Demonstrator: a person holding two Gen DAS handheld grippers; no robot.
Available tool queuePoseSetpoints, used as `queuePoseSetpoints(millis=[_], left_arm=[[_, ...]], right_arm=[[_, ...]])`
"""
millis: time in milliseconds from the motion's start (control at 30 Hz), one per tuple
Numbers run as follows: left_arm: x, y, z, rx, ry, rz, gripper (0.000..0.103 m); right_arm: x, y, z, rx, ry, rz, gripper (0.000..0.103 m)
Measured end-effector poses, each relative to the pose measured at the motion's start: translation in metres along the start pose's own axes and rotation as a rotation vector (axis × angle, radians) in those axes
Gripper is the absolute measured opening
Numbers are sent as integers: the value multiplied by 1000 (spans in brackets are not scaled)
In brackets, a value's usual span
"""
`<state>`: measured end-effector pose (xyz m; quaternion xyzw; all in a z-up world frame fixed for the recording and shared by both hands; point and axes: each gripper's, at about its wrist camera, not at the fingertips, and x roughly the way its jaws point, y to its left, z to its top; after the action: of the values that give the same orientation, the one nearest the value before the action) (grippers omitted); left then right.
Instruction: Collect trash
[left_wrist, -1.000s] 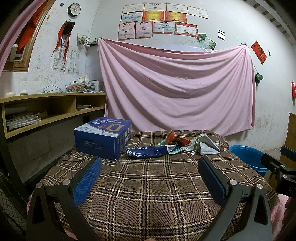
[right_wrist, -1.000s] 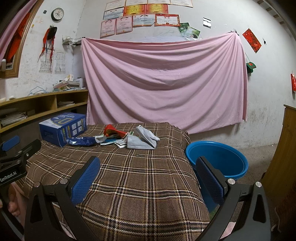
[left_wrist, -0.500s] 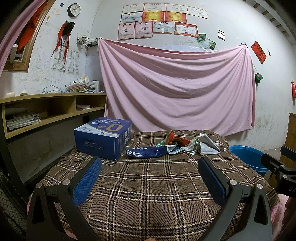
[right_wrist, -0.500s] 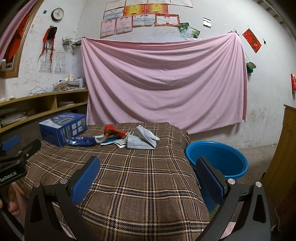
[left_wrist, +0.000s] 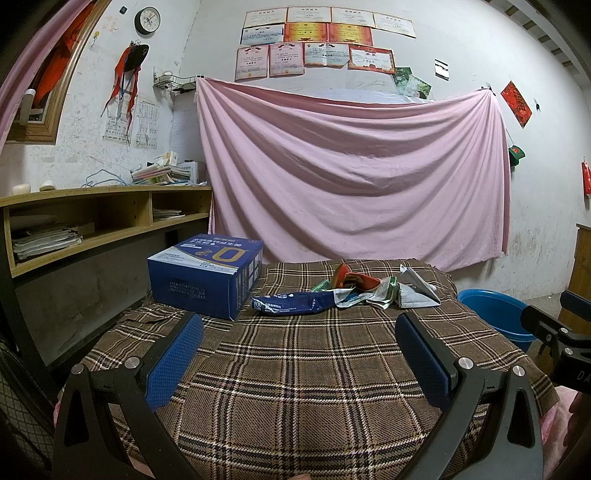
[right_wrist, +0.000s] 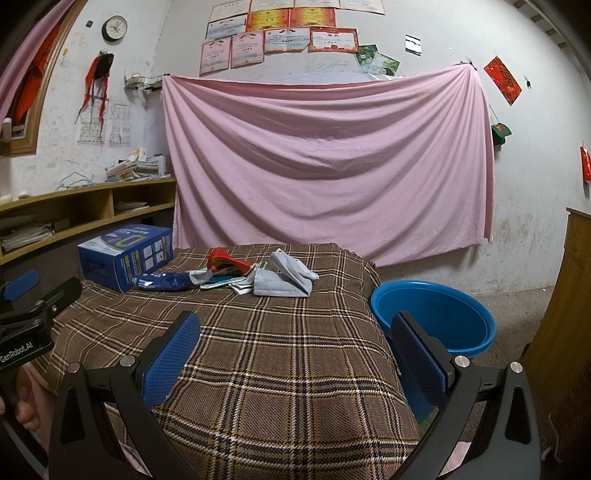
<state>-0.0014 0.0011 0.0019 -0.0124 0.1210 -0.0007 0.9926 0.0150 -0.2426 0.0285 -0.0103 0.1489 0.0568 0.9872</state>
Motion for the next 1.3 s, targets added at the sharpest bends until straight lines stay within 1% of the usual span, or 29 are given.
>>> queuePoseSetpoints(millis=[967, 1100, 1233, 1300], left_arm=[[2, 2, -1, 1, -3, -2, 102], [4, -2, 7, 8, -12, -8, 102], [9, -9, 23, 20, -47, -12, 102], [18, -10, 30, 28, -55, -21, 102]], right_arm=[[0, 0, 1, 1, 1, 1, 103], [1, -1, 5, 7, -4, 4, 103], [3, -9, 19, 13, -38, 9, 103], [12, -15, 31, -7, -59, 7, 103]])
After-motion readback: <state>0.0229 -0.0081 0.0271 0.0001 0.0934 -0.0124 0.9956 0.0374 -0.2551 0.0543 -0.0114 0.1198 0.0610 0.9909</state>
